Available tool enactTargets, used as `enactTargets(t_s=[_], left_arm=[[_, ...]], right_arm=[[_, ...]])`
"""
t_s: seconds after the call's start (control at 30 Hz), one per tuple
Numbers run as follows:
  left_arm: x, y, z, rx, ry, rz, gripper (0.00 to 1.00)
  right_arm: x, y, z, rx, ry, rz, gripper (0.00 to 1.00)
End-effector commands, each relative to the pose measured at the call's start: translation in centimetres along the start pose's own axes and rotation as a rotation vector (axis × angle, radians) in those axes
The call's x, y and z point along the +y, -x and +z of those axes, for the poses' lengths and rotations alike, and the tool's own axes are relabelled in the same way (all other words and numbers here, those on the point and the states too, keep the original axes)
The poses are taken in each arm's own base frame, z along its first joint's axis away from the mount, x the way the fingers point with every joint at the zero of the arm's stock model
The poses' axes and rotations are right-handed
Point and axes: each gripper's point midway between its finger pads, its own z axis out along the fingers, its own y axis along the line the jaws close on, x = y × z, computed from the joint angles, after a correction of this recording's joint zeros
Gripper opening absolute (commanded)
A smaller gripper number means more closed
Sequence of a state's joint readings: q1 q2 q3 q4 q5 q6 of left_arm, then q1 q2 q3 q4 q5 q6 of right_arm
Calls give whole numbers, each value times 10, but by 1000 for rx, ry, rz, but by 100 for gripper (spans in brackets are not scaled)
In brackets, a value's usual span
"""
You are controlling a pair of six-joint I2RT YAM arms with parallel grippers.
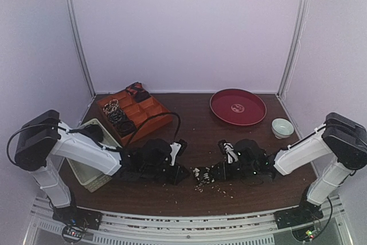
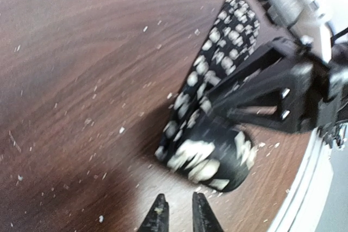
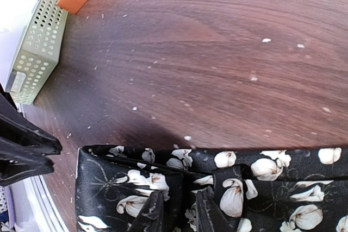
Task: Roll the ties
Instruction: Roll the tie at the center of the board.
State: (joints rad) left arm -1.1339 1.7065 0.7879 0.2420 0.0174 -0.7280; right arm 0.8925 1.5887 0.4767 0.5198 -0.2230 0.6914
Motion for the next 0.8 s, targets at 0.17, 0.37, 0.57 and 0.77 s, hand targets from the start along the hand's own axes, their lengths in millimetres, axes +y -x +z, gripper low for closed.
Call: enactTargets(t_s=[0.17, 0.37, 0.57, 0.77], left_arm=[[-38, 32, 7, -58, -133, 40, 19], [-51, 28, 10, -50, -203, 59, 18], [-37, 8, 20, -6, -159, 48, 14], [-22, -7, 24, 19, -109, 33, 11]], right_arm=[[13, 4, 7, 13, 3, -28, 24], [13, 1, 11, 30, 0, -48, 24], [14, 2, 18, 34, 6, -53, 24], [18, 9, 14, 23, -1, -58, 26]])
